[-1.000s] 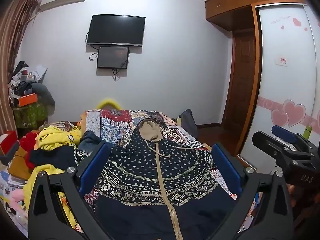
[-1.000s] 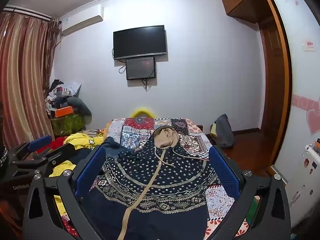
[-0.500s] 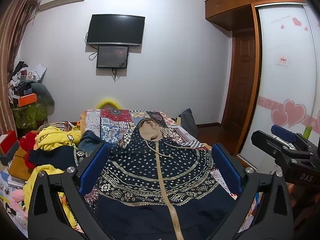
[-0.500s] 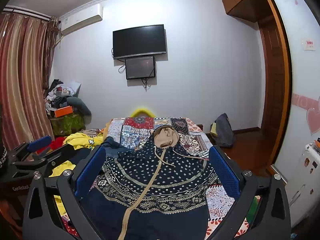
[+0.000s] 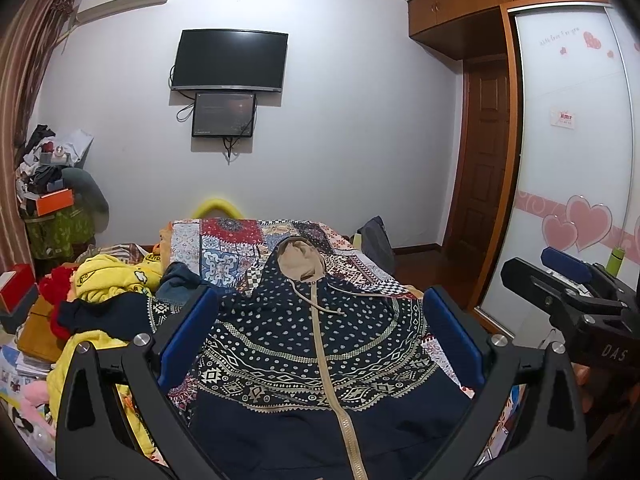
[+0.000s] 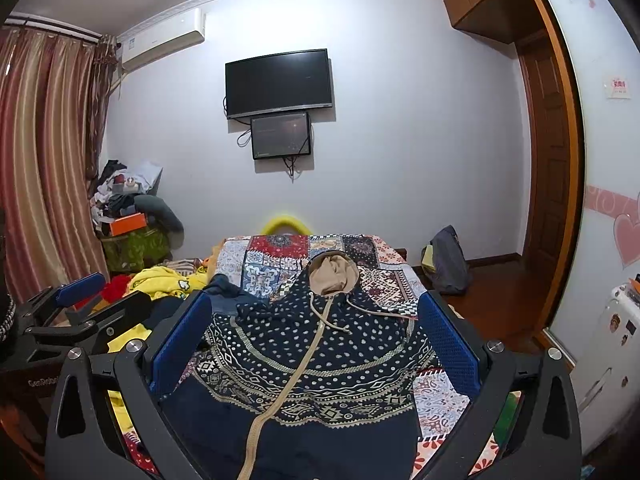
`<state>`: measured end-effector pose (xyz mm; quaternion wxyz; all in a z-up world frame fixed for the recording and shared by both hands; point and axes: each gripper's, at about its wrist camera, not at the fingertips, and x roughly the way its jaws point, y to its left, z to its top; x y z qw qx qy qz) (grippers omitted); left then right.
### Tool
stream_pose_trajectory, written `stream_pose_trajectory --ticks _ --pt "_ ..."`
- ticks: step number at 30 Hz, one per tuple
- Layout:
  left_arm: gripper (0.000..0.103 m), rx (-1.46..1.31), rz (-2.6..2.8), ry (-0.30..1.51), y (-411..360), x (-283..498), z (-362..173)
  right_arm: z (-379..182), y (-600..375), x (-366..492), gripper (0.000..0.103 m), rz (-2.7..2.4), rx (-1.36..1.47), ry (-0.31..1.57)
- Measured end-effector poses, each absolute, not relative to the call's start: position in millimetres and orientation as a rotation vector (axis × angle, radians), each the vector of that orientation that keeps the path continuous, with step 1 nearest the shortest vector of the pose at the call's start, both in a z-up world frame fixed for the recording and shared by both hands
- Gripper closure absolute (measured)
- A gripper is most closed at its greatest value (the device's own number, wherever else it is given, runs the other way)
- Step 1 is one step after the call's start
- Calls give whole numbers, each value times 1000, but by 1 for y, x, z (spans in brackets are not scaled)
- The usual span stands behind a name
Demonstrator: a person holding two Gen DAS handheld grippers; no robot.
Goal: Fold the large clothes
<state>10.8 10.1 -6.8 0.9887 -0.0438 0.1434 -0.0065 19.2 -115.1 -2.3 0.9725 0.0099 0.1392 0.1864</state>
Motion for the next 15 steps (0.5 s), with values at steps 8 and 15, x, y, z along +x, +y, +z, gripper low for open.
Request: stream_pose_trajectory --ticks 8,15 --pt "0 -89 -16 288 10 11 -6 0 -114 17 1 375 18 279" --pt "0 -88 -22 290 10 12 -5 -1 -114 17 1 373 20 278"
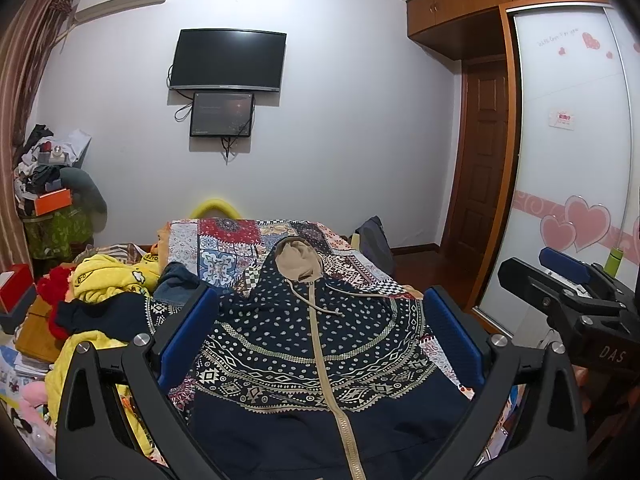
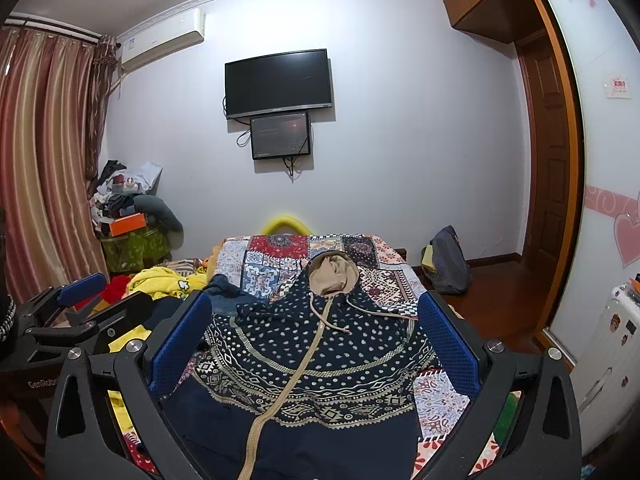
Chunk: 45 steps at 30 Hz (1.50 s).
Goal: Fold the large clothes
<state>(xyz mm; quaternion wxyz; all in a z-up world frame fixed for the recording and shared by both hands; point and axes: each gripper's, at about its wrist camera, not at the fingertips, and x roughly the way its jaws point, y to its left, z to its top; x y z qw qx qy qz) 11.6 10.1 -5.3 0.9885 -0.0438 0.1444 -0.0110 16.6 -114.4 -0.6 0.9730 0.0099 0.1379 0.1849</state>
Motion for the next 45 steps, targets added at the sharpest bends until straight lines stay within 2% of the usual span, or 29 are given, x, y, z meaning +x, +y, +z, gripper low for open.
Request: stream_pose_trajectory --ticks 29,39,45 --pt "0 -100 1 309 24 34 -13 -3 -107 36 1 366 -4 310" --pt "0 -88 125 296 88 106 -10 2 -80 88 1 353 -66 275" --pt "0 -90 162 394 160 174 -26 -1 -56 155 1 349 -128 310"
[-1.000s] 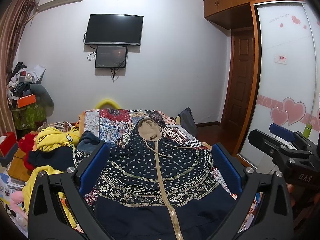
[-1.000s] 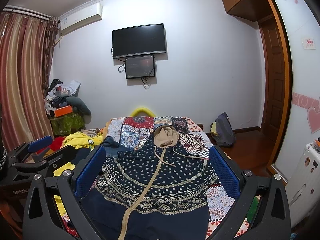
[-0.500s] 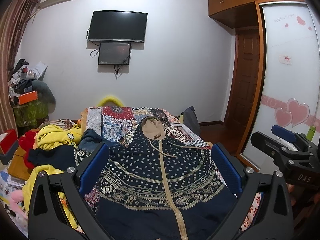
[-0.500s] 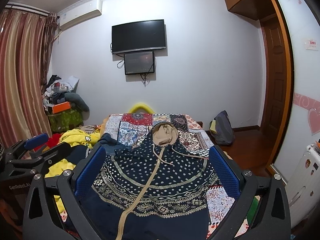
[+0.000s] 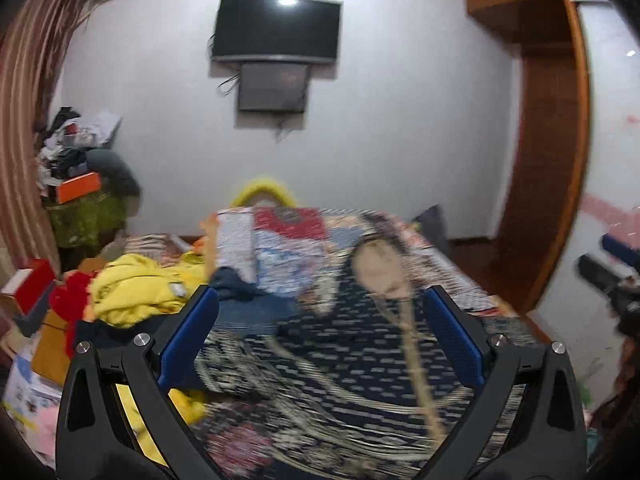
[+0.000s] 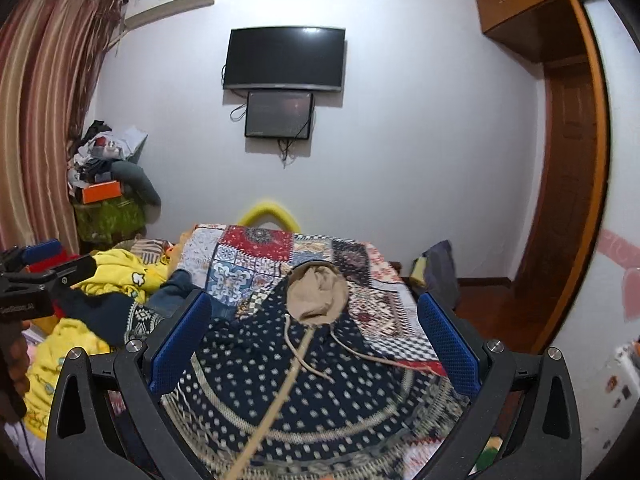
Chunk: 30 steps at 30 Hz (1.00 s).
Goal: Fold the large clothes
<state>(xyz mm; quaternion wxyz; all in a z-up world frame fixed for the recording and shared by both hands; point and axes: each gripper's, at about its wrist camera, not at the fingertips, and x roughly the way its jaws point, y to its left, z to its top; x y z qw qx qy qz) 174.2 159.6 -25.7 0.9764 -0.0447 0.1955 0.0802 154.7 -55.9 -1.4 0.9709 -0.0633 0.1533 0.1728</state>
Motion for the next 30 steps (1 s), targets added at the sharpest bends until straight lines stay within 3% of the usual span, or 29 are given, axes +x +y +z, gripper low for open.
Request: stream_pose_trajectory --ticks 6,14,23,26,28,30 --pt "0 -150 187 557 238 223 -66 -42 -38 224 1 387 -124 459" --pt "1 -433 229 838 324 238 -192 -135 -22 296 1 426 -111 793" --pt "15 -776 170 952 360 241 -286 -185 -27 326 2 416 -87 960" --pt "28 -837 147 928 368 251 -297 -188 -31 328 2 417 -64 973" --pt "45 -813 180 921 373 256 -300 -189 -31 329 2 420 -54 979" --pt "83 -710 288 939 374 263 -297 -189 -32 330 2 421 -50 981"
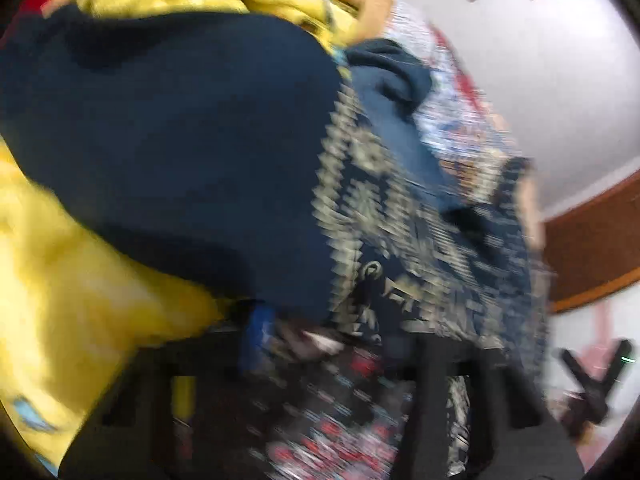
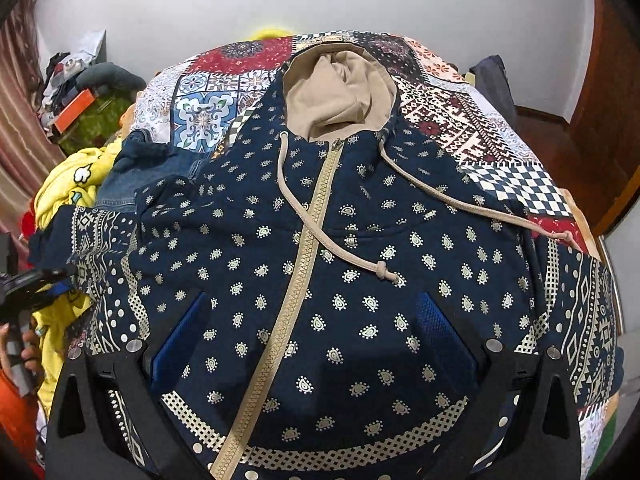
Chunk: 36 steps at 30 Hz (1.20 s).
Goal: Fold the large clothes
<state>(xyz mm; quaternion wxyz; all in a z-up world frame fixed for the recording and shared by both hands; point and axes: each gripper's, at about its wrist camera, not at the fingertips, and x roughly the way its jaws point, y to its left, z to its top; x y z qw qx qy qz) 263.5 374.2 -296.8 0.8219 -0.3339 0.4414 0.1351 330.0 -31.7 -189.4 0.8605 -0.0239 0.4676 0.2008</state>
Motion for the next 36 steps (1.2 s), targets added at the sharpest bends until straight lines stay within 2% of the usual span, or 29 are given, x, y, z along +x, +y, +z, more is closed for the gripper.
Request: stream_pose_trajectory --ticks 1,6,8,9,10,14,16,17,19,24,31,36 --pt "87 -645 335 934 372 266 -292 -189 -32 330 2 422 -51 981" --pt "86 -495 433 768 359 259 -254 -183 -32 328 2 422 -74 963" --pt "66 -569 414 759 367 259 -255 -179 -33 327 2 425 -76 954" --pt "43 -612 402 769 372 259 -258 -177 -33 327 2 426 -73 952" --pt "39 -679 396 770 380 260 -264 -174 -35 326 2 426 -68 947" --pt "39 -835 457 742 410 248 -279 -166 -41 320 2 428 -58 923" --pt "62 -880 481 723 420 242 -280 -163 -45 317 2 422 -60 915" --pt "68 -882 494 717 421 244 -279 -162 -48 316 2 419 -63 913" --pt "92 -846 520 702 422 242 -268 -162 -53 314 2 408 -72 913" --pt "98 -612 544 663 395 253 -212 -161 -70 311 2 385 -61 915" --pt "99 -306 304 580 285 310 -108 -150 -95 303 2 367 -6 889" --pt "99 -189 57 648 180 356 -100 -142 -111 297 2 365 8 871"
